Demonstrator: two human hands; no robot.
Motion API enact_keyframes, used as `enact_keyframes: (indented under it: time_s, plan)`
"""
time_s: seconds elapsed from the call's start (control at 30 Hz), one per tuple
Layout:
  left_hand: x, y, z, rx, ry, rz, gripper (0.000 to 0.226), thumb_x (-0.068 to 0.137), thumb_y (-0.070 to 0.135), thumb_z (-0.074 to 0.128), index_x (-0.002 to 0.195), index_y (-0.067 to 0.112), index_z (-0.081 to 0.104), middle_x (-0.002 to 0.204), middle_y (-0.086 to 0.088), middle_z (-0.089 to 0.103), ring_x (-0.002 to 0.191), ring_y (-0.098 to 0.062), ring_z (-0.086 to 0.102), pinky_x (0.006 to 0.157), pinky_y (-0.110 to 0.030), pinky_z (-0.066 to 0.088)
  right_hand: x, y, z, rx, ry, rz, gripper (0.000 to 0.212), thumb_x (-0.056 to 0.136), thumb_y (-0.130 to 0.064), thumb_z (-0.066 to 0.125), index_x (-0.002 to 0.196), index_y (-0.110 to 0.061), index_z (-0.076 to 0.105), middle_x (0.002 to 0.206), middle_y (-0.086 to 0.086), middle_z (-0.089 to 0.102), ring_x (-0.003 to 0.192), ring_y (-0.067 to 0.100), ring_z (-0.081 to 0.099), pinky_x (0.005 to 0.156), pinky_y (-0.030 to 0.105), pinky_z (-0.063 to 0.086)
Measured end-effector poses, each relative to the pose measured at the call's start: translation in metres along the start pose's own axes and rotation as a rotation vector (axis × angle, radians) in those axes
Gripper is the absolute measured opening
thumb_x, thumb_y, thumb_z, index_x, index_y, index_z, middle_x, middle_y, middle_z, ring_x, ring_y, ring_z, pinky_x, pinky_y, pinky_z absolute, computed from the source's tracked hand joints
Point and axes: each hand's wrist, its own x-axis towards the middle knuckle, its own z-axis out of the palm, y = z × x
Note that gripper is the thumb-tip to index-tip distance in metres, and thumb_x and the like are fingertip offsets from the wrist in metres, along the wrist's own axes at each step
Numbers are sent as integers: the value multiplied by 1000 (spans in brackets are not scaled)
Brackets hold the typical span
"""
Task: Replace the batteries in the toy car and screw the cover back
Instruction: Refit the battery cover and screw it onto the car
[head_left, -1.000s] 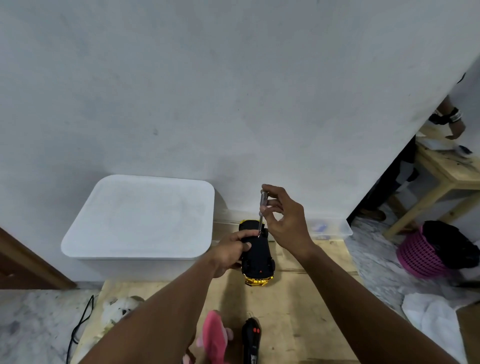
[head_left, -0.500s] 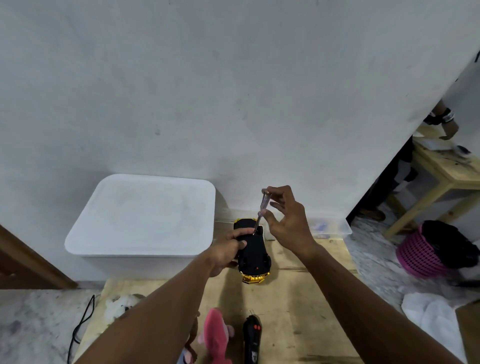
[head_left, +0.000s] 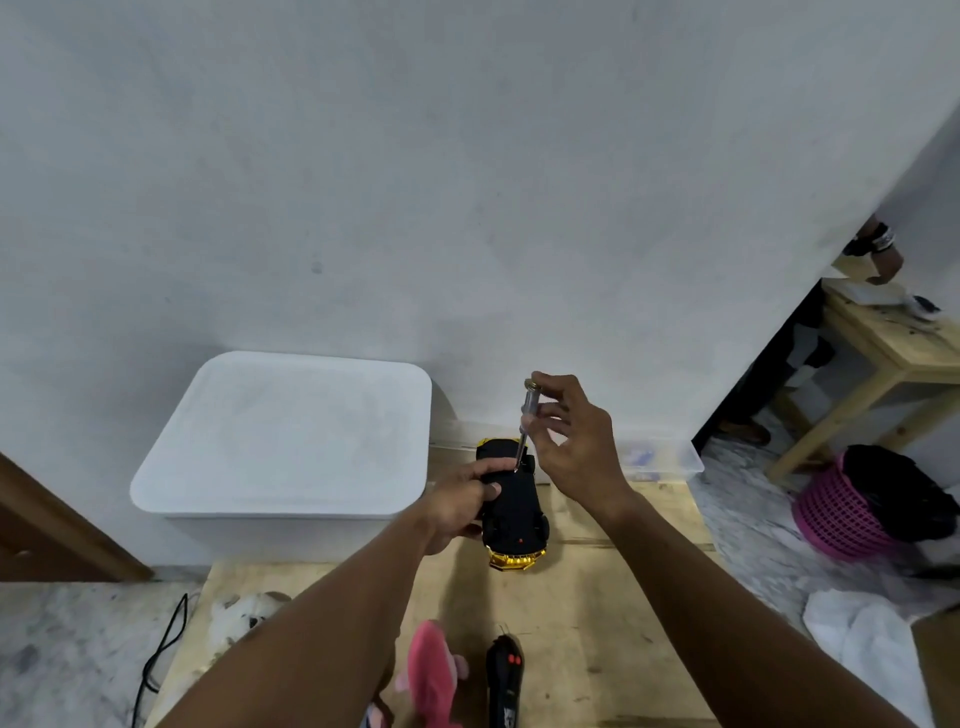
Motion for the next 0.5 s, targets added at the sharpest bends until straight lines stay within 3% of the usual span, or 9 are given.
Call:
enact_keyframes:
  time_s: [0.17, 0.3, 0.37, 0.5]
  plan:
    - [1, -2, -5, -5, 15, -11, 46, 100, 7, 41, 118, 42, 66, 122, -8, 66, 92, -28, 65, 71, -37, 52, -2, 0, -3, 3, 13, 24, 44, 89, 4, 62, 118, -27, 50, 97, 1, 65, 75, 13, 72, 66, 20, 56]
    - [2, -1, -5, -3, 5, -9, 46, 100, 7, 41, 121, 41, 65, 120, -7, 67, 90, -27, 65, 71, -36, 52, -4, 4, -1, 6, -38, 8, 55, 91, 4, 60, 132, -32, 54, 113, -6, 66, 93, 10, 70, 83, 20, 57]
    - [3, -1, -5, -5, 10, -13, 46, 101, 7, 40, 120, 41, 64, 119, -7, 67, 90, -27, 64, 72, -36, 51, -1, 3, 1, 16, -50, 9, 53, 91, 7, 57, 131, -28, 56, 111, -4, 68, 98, 9, 70, 84, 20, 57]
    - [4, -1, -8, -29, 27, -20, 47, 101, 7, 40, 118, 42, 66, 120, -8, 66, 96, -31, 65, 79, -42, 52, 5, 3, 3, -1, -1, 7, 47, 87, 3, 66, 122, -27, 58, 97, -5, 67, 82, 15, 69, 77, 26, 57]
